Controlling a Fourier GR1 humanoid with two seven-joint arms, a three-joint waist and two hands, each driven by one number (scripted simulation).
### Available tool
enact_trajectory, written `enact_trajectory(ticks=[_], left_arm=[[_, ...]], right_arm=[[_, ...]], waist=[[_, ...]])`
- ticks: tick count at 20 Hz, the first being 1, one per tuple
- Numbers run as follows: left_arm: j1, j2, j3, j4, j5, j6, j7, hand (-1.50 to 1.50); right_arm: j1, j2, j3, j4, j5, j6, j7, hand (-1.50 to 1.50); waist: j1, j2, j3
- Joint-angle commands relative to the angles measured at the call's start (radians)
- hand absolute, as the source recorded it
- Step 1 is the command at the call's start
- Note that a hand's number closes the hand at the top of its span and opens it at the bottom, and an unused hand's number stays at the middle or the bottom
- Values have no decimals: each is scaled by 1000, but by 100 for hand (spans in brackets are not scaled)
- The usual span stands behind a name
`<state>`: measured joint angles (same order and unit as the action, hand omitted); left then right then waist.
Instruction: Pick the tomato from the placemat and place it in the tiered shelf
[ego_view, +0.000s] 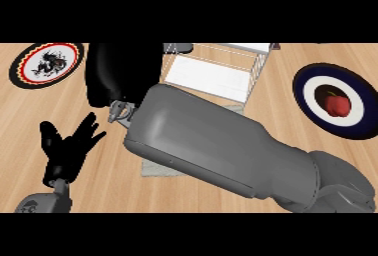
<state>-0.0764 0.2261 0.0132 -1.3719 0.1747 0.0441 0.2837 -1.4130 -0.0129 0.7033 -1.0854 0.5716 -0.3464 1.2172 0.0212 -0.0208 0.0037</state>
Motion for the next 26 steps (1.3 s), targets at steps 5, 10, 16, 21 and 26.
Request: enact_trajectory(ticks=[5, 10, 16, 21, 26], left_arm=[[60, 1, 17, 47, 5, -20, -41, 0], [45, -10, 7, 38, -7, -4, -22, 0], [30, 12, 25, 4, 19, -17, 46, 0], [23, -20, 18, 55, -9, -7, -34, 0], [69, 18, 32, 41, 12, -60, -30, 0]], right_arm=[[-236, -27, -188, 95, 56, 114, 234, 150], [-285, -70, -278, 165, 77, 119, 200, 150], [-327, -161, -380, 258, 73, 166, 75, 150], [-325, -162, -431, 321, 67, 181, 3, 150], [-292, -216, -482, 419, 13, 240, -159, 150]], waist=[[-24, 9, -6], [-29, 13, -5], [-19, 17, -4], [-19, 20, -5], [-9, 24, -5]])
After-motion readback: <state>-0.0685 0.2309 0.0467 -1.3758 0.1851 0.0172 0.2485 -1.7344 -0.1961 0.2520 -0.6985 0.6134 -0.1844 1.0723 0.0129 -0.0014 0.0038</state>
